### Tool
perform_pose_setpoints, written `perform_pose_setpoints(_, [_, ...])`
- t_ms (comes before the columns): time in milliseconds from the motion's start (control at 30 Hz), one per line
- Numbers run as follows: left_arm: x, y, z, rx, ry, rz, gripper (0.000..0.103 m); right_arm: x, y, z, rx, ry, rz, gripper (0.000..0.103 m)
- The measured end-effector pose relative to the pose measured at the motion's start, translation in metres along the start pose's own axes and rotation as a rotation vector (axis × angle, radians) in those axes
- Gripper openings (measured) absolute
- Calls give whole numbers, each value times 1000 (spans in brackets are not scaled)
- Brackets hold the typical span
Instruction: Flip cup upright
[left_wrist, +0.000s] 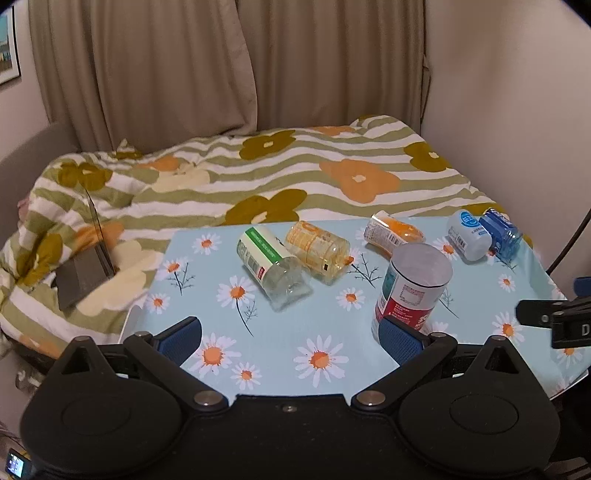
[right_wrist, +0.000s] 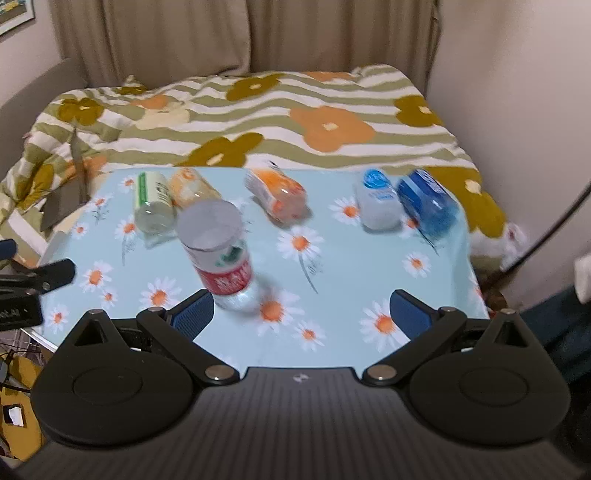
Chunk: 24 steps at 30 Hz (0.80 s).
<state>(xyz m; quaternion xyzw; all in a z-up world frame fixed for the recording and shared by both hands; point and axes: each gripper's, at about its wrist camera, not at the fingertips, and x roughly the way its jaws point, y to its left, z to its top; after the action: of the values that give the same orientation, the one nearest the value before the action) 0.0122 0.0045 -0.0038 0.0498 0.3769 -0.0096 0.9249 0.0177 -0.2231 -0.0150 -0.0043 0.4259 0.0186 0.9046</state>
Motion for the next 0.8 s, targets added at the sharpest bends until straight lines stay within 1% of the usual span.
perform_pose_setpoints(233, [-6,-7,-9,14,-16,-6,103,-6,-10,-10,24,4,-17,103])
perform_pose_setpoints(500, [-10,-11,-8,14,-39,-16,103,-8,-12,-11,28,-1,-19,103])
perform_pose_setpoints(800, [-11,-13,-8,26,-48,-20,103,-8,-16,-11,38,0,-29,103])
